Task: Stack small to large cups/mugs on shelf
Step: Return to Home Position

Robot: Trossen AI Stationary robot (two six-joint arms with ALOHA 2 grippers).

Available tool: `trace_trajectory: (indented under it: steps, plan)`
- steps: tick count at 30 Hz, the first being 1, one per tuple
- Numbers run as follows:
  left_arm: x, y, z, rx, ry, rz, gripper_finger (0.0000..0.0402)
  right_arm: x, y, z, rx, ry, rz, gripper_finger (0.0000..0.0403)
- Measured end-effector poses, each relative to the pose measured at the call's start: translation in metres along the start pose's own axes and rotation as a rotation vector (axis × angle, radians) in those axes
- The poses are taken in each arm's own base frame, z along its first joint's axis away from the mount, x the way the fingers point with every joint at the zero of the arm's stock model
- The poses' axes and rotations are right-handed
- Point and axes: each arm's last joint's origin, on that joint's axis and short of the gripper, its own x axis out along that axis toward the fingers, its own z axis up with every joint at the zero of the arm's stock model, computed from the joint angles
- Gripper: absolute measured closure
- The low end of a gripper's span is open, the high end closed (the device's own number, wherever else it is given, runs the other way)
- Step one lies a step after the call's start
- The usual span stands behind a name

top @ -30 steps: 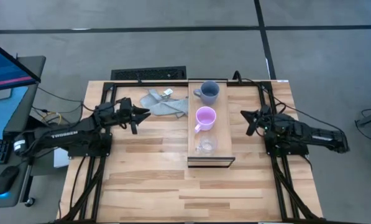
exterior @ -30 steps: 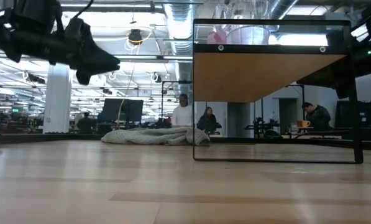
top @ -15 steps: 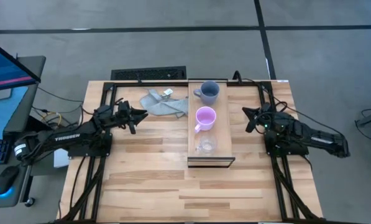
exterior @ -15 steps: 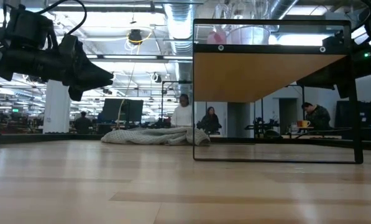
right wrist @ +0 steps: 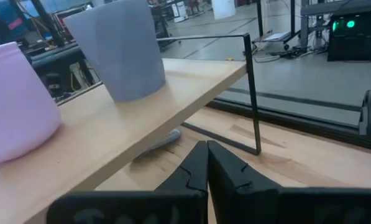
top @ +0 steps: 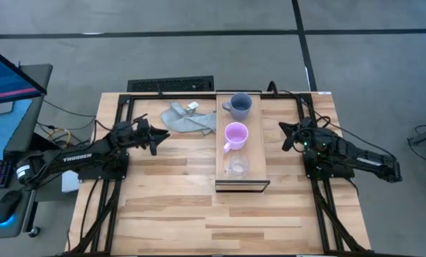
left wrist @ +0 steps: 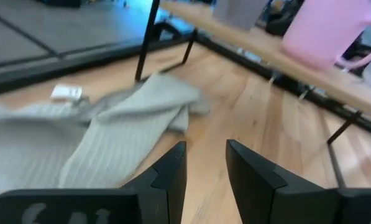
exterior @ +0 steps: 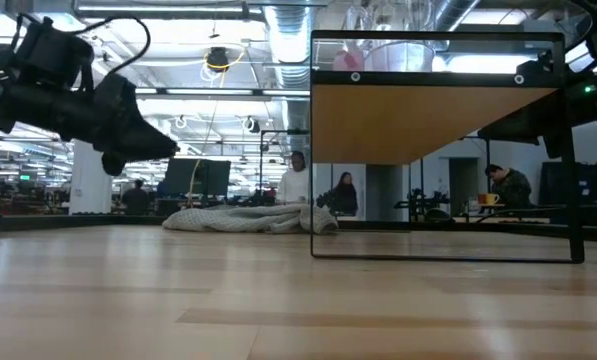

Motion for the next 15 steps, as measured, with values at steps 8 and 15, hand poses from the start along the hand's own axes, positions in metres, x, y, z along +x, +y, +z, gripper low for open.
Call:
trace_trajectory:
  steps: [8, 15]
  plan:
    - [-0.002, 0.005, -0.018, -0.114, 0.185, 0.047, 0.0299, -0.001, -0.001, -0.002, 0.057, 0.045, -0.016, 0.0377]
    - [-0.004, 0.008, -0.028, -0.147, 0.286, 0.093, 0.0299, -0.002, -0.001, -0.003, 0.094, 0.06, -0.011, 0.0377]
